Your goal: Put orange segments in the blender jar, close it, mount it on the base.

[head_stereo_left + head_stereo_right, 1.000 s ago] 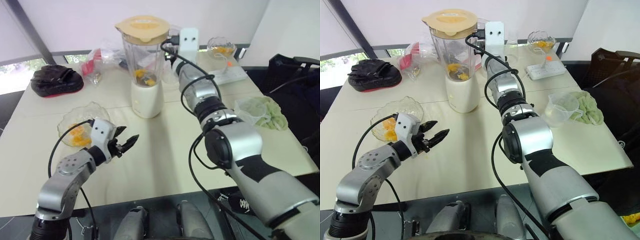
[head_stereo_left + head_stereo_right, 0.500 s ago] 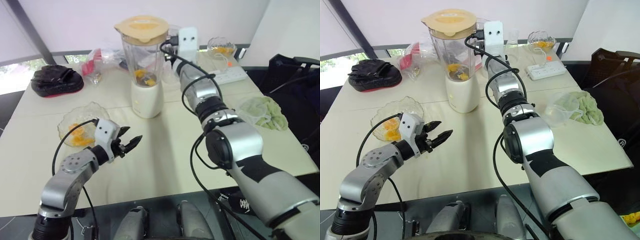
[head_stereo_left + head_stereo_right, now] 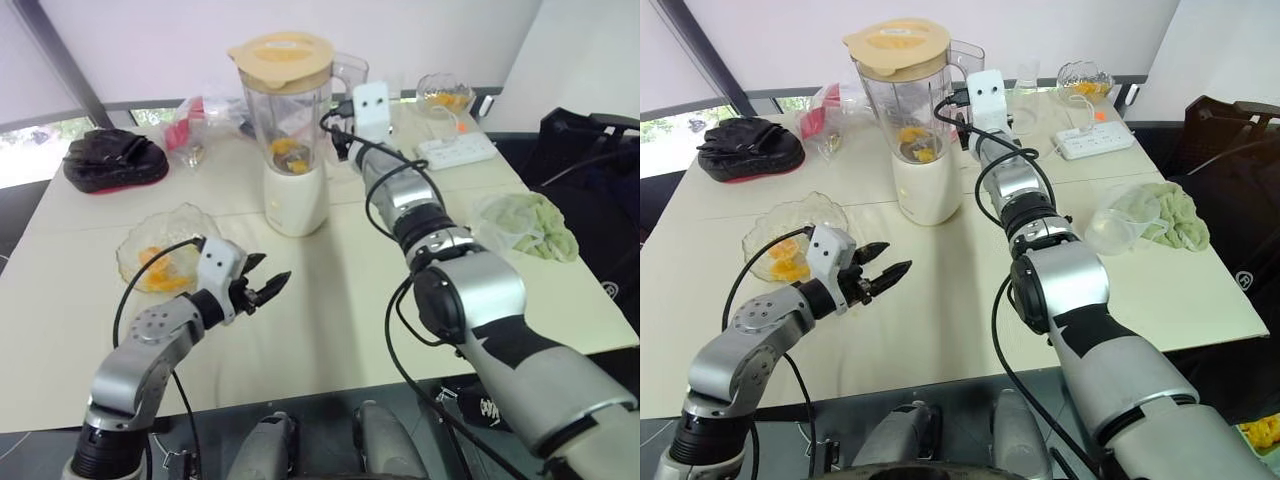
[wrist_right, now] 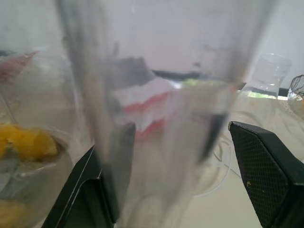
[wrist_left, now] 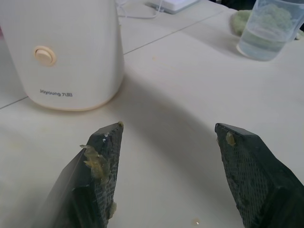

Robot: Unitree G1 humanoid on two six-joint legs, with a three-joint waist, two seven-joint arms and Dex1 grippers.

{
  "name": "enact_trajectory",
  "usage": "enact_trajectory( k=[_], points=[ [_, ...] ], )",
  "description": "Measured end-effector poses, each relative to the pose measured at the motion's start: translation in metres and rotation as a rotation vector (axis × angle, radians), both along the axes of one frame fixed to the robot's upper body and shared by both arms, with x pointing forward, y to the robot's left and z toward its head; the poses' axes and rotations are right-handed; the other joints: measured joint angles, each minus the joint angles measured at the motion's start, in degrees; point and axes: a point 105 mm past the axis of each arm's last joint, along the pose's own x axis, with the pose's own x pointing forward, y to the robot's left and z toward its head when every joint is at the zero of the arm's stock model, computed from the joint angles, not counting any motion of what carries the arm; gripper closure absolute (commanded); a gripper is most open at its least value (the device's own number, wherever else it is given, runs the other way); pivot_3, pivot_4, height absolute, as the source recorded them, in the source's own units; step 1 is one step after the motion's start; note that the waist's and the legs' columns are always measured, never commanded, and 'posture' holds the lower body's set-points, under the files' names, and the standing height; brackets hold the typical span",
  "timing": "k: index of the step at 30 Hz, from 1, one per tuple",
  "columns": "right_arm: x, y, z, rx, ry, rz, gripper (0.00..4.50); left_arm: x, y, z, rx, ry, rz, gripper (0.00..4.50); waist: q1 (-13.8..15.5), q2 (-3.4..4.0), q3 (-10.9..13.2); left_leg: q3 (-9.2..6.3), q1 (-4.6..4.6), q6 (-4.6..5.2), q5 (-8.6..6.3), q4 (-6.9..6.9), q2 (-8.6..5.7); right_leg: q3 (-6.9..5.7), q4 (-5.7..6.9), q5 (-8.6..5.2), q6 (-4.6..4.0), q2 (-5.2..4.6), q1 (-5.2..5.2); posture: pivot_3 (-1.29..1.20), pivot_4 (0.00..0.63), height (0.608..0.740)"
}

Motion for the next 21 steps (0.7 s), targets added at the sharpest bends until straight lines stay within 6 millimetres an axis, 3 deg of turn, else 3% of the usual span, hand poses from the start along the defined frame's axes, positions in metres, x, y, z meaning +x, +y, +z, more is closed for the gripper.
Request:
enact_trajectory(
  k=[3,7,12,14,19,21],
  points=[
    [-0.003,-0.007,-0.015,0.000,0.016,0.022,1.15,0.003,-0.003,0.006,-0.009,-0.020,-0.006,1.29,0.2,-0.01,0.0,-0.02,0.00,0.00,0.00,0.02,-0.01,-0.03,-0.03,0.00,0.00,0.00,0.05,0.00,0.150,0.740],
    [-0.019,-0.024,-0.052,-0.007,0.067,0.082,1.15,0.008,-0.003,0.011,-0.019,-0.032,-0.008,1.29,0.5,0.00,0.0,-0.02,-0.01,0.02,-0.01,0.05,-0.02,-0.03,-0.04,0.00,0.01,-0.01,0.04,0.00,0.150,0.740],
    [-0.067,-0.049,-0.088,0.019,0.142,0.209,1.15,0.017,0.001,0.030,-0.070,-0.058,-0.014,1.29,1.1,0.04,0.0,-0.02,-0.06,0.03,-0.02,0.06,0.00,-0.04,-0.04,0.00,0.01,-0.01,0.00,0.00,0.150,0.740],
    [-0.079,-0.054,-0.079,0.012,0.123,0.260,1.15,0.018,0.004,0.034,-0.074,-0.061,-0.016,1.29,1.2,0.07,0.0,0.02,-0.04,0.04,-0.03,0.07,0.01,-0.04,-0.02,0.00,0.01,-0.01,-0.01,0.00,0.150,0.740],
    [-0.125,-0.063,-0.012,-0.027,-0.026,0.498,1.15,0.019,0.014,0.045,-0.043,-0.070,-0.031,1.29,1.7,0.08,0.1,-0.02,-0.02,0.27,-0.16,0.08,0.04,-0.07,-0.07,0.00,0.01,-0.02,0.08,0.00,0.150,0.740],
    [-0.143,-0.070,0.003,-0.059,-0.046,0.566,1.15,0.020,0.020,0.048,-0.031,-0.070,-0.029,1.29,2.0,0.06,0.1,-0.04,-0.02,0.31,-0.19,0.08,0.03,-0.10,-0.14,0.00,0.00,-0.04,0.11,0.00,0.150,0.740]
  ],
)
